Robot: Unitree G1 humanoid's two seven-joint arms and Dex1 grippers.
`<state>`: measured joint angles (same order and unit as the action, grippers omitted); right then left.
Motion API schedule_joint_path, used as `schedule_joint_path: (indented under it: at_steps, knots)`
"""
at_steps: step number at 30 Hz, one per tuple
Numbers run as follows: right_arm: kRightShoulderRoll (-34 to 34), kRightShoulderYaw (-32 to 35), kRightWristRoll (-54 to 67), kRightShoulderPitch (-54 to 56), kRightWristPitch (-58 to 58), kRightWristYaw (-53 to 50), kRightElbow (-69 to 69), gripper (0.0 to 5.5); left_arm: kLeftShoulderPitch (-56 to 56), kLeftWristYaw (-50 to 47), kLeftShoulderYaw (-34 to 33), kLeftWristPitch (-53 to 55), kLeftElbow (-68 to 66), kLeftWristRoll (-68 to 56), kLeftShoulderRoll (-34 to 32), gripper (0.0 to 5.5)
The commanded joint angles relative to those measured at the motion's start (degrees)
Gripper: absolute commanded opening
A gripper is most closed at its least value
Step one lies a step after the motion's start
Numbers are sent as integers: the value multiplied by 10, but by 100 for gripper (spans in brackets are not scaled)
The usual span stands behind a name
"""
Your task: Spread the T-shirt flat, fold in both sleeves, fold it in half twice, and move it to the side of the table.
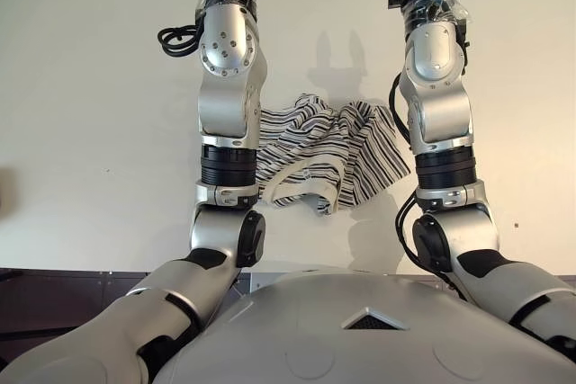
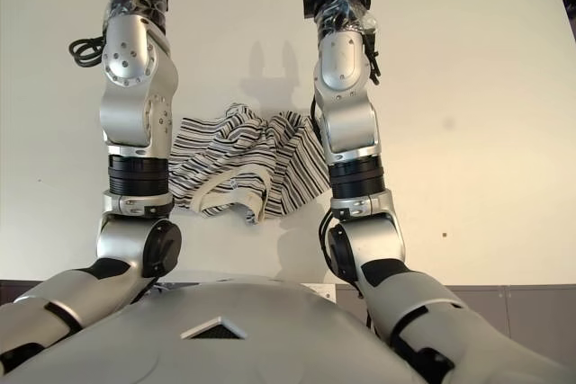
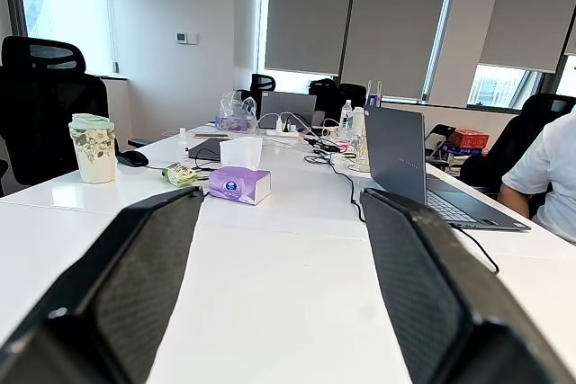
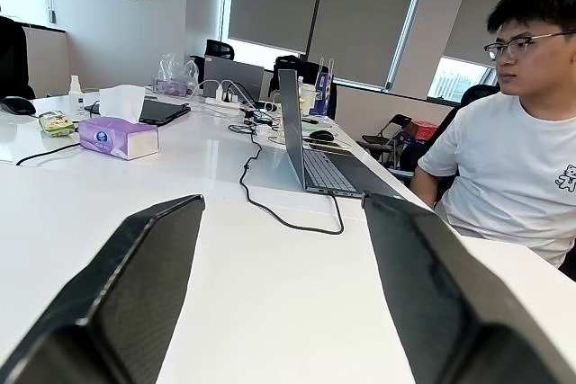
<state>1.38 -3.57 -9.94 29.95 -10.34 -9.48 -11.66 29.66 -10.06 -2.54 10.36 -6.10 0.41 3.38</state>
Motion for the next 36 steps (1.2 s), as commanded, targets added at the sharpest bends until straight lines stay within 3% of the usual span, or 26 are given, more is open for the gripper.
schedule_joint_path:
  at_steps: [1,36]
  knots:
    - [-1,-2,-2,11,2,3,-3,324,16,-4,0,-5,-6,6,-2,325]
    - [-8,-18,-8,13,19,14,8,324,17,4,-7,-13,-7,9,-12,325]
